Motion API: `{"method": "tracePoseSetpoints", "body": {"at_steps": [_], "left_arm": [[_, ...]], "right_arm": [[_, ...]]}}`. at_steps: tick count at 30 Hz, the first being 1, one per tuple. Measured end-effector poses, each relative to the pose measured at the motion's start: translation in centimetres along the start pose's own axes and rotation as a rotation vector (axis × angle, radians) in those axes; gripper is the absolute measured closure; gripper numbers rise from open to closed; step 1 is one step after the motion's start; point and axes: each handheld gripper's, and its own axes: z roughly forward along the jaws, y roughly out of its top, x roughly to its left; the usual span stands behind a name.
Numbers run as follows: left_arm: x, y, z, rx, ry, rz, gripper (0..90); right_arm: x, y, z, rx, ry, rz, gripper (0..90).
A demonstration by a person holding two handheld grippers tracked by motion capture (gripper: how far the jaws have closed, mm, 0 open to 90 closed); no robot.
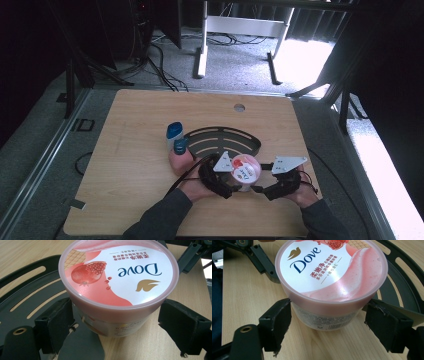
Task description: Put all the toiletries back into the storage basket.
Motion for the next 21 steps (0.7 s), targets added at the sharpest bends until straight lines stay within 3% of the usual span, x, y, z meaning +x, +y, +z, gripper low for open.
{"method": "tracePoseSetpoints", "body": {"at_steps": [21], "left_arm": [[1.0,1.2,0.1,0.001,0.025,0.020,13.1]], "right_arm": [[-1.5,0.6,-0.1,-0.002,0.004,0.002,20.6]]}}
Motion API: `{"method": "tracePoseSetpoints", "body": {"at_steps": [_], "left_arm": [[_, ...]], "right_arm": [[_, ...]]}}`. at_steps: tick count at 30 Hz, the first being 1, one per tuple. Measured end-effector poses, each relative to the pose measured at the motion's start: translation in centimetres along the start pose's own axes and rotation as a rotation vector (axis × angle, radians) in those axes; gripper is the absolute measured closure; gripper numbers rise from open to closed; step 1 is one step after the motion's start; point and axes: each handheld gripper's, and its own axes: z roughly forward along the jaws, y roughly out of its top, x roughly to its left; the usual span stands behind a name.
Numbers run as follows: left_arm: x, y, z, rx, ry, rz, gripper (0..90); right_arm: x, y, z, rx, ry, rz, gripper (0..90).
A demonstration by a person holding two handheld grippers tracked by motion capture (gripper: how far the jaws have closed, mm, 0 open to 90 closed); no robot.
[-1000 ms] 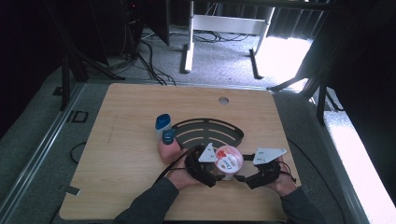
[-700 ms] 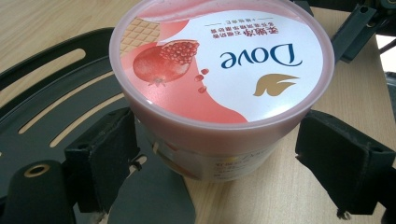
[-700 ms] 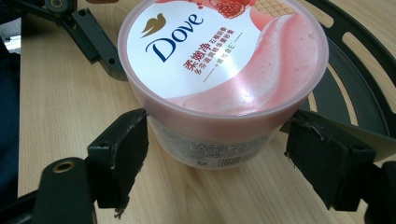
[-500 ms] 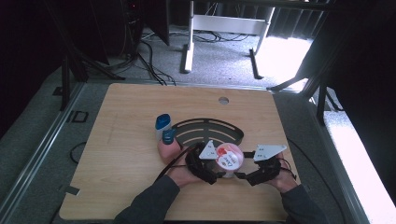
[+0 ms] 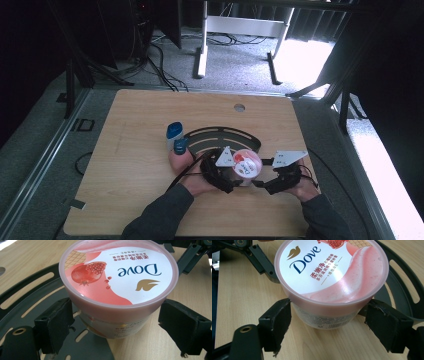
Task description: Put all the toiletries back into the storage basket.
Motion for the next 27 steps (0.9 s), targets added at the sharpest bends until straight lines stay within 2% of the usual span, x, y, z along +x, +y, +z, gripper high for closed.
{"method": "tracePoseSetpoints", "body": {"at_steps": [5,10,27], "left_arm": [[0.4,0.6,-0.1,0.003,0.008,0.015,13.0],[0.8,0.7,-0.1,-0.004,0.009,0.011,13.0],[1.5,1.2,0.5,-0.005,0.045,0.001,13.0]], "right_arm": [[-0.5,0.3,-0.1,-0.004,-0.005,-0.001,20.6],[-0.9,0.5,-0.2,-0.013,-0.003,0.003,20.6],[-2.2,1.1,0.1,0.012,-0.009,-0.002,19.4]]}}
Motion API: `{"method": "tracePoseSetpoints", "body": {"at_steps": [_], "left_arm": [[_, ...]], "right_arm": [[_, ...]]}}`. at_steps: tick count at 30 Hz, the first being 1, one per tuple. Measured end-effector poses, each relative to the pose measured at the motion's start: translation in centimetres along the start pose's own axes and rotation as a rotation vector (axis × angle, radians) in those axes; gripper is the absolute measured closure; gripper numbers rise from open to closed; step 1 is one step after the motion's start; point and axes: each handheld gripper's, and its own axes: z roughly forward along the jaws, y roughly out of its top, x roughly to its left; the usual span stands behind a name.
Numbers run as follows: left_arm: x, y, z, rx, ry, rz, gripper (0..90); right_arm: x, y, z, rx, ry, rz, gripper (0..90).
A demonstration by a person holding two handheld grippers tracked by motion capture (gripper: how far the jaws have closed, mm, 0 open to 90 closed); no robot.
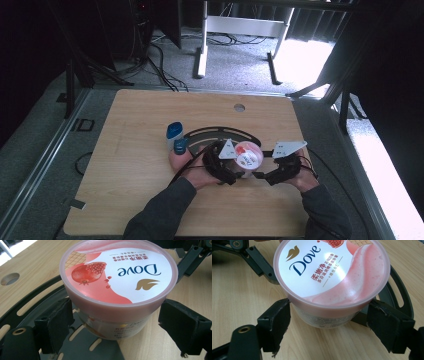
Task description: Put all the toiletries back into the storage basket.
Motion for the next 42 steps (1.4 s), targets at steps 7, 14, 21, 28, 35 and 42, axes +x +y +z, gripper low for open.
{"method": "tracePoseSetpoints", "body": {"at_steps": [7,14,21,28,35,42], "left_arm": [[0.4,0.1,0.1,0.000,0.012,-0.006,13.0],[0.7,0.1,0.4,-0.002,0.025,-0.021,13.0],[1.0,0.0,0.7,0.004,0.038,-0.024,13.1],[1.4,0.1,0.8,0.000,0.049,-0.032,13.1],[1.8,0.3,1.2,0.010,0.059,-0.039,13.1],[2.4,0.5,1.7,0.002,0.077,-0.063,13.1]], "right_arm": [[-0.5,0.3,0.2,0.002,-0.002,0.000,19.5],[-1.0,0.5,0.4,0.010,-0.001,0.005,19.5],[-1.4,0.8,0.7,0.034,-0.009,-0.017,19.5],[-2.0,1.2,0.9,0.041,-0.009,-0.023,19.5],[-2.7,1.3,1.1,0.054,-0.004,-0.019,19.7],[-3.6,1.6,1.4,0.056,-0.010,-0.008,19.8]]}}
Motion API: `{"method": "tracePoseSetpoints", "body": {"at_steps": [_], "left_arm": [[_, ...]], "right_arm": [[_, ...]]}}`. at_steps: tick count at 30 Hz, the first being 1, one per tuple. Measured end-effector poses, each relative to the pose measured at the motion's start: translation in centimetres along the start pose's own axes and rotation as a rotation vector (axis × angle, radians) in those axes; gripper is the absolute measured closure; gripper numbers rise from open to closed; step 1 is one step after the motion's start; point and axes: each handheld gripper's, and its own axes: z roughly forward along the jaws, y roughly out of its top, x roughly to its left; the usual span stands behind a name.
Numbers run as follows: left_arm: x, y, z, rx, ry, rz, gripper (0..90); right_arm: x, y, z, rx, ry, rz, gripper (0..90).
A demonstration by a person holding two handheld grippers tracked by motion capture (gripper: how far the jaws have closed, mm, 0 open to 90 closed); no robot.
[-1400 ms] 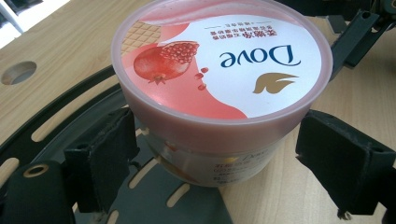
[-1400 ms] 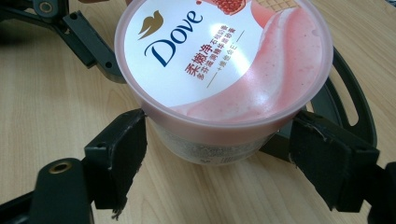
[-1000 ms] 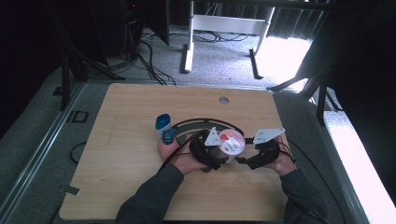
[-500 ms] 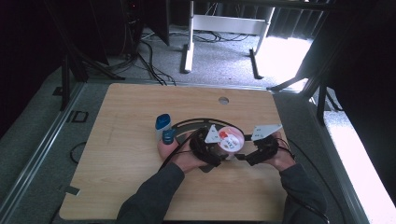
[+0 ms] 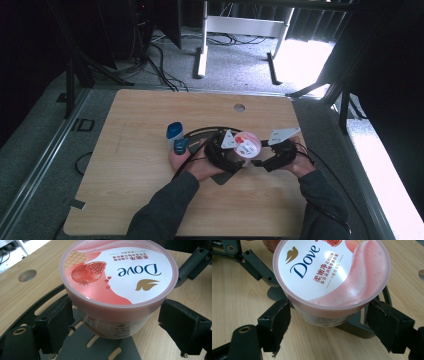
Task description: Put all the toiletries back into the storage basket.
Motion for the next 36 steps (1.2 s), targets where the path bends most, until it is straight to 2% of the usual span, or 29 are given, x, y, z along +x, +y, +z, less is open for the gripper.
{"method": "tracePoseSetpoints", "body": {"at_steps": [12,20,23,31,36], "left_arm": [[0.9,0.1,1.1,-0.007,0.026,-0.042,13.2],[1.3,0.0,1.9,0.001,0.043,-0.049,13.2],[1.6,-0.1,2.2,-0.003,0.035,-0.067,13.2],[1.9,0.2,3.1,0.002,0.075,-0.070,13.2],[2.1,0.2,3.6,0.011,0.080,-0.079,13.5]], "right_arm": [[-1.3,0.4,0.6,0.017,-0.015,0.013,21.0],[-2.1,0.3,1.1,0.031,-0.011,0.023,21.9],[-2.5,0.2,1.3,0.038,-0.013,0.034,22.1],[-3.2,0.1,1.8,0.037,-0.034,0.061,22.1],[-3.6,-0.1,2.1,0.040,-0.039,0.075,22.0]]}}
